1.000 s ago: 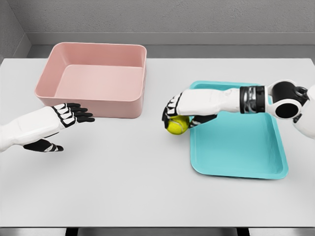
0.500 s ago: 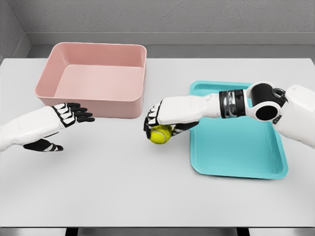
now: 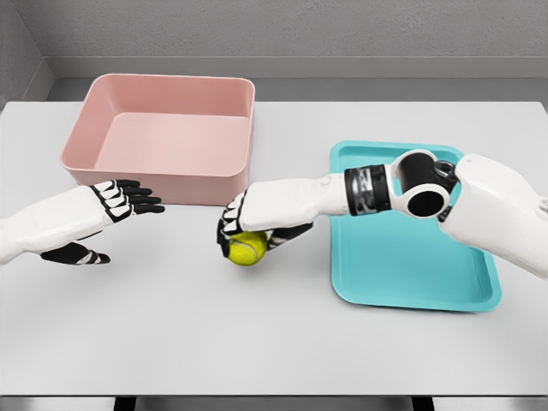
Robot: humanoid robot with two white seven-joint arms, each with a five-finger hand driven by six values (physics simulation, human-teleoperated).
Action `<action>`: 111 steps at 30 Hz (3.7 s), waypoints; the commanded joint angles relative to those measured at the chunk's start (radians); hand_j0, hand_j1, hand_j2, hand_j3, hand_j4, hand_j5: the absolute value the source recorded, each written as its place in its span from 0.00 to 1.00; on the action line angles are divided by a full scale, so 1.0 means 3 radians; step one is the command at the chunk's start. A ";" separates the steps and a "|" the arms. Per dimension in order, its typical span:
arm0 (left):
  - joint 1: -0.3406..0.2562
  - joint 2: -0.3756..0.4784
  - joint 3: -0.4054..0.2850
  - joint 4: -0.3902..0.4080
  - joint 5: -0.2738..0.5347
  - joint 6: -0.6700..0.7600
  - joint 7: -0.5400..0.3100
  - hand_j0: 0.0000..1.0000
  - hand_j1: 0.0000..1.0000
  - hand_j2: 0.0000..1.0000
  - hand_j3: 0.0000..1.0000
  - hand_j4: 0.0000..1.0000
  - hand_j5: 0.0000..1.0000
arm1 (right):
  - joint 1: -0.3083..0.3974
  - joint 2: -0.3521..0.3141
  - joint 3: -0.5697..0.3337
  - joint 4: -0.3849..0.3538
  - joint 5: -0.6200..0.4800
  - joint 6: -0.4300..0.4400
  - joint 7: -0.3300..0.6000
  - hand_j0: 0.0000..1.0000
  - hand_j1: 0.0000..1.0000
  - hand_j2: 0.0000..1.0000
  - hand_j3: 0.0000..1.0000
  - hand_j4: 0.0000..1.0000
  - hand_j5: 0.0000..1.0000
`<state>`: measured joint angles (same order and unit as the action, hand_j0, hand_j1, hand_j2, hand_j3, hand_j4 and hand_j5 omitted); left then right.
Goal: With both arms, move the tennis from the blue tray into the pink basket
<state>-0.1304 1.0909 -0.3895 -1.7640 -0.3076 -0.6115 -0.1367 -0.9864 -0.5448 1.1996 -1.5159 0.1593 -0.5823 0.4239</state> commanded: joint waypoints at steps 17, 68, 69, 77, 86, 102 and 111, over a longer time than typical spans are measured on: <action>0.0020 0.0004 0.0005 0.0000 0.0023 0.0002 0.0006 1.00 1.00 1.00 1.00 1.00 1.00 | -0.0005 0.0256 0.0112 0.0216 -0.0020 0.0182 -0.0012 0.56 0.56 0.56 0.56 0.56 0.56; -0.0220 -0.0226 -0.0348 -0.0016 -0.0897 0.0002 0.0006 1.00 1.00 1.00 1.00 1.00 1.00 | 0.0031 -0.1257 -0.0614 0.0185 -0.0659 -0.0095 -0.0114 1.00 1.00 1.00 1.00 1.00 1.00; -0.0235 -0.0277 -0.0353 -0.0016 -0.0892 0.0002 0.0006 1.00 1.00 1.00 1.00 1.00 1.00 | 0.0026 -0.1262 -0.0619 0.0221 -0.0664 -0.0095 -0.0114 1.00 1.00 1.00 1.00 1.00 1.00; -0.0358 -0.0502 -0.0639 -0.0016 -0.0882 0.0002 0.0016 1.00 1.00 1.00 1.00 1.00 1.00 | 0.0097 -0.1252 -0.0757 0.0364 -0.0659 -0.0095 0.0142 1.00 1.00 1.00 1.00 1.00 1.00; -0.0516 -0.0282 -0.0639 -0.0016 -0.0877 0.0002 0.0031 1.00 1.00 1.00 1.00 1.00 1.00 | 0.0169 -0.1308 -0.0757 0.0384 -0.0643 -0.0095 0.0126 1.00 1.00 1.00 1.00 1.00 1.00; -0.0833 -0.0379 -0.0890 -0.0016 -0.0974 0.0002 0.0026 1.00 1.00 1.00 1.00 1.00 1.00 | 0.0189 -0.1380 -0.0813 0.0385 -0.0638 -0.0095 0.0121 1.00 1.00 1.00 1.00 1.00 1.00; -0.0844 -0.0589 -0.1064 -0.0016 -0.0974 0.0002 0.0026 1.00 1.00 1.00 1.00 1.00 1.00 | 0.0194 -0.1380 -0.0808 0.0390 -0.0633 -0.0095 0.0157 1.00 1.00 1.00 1.00 1.00 1.00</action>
<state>-0.3835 0.9264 -0.7002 -1.7685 -0.6063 -0.6115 -0.1295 -0.9281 -0.9575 0.9584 -1.3993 -0.0252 -0.6132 0.4680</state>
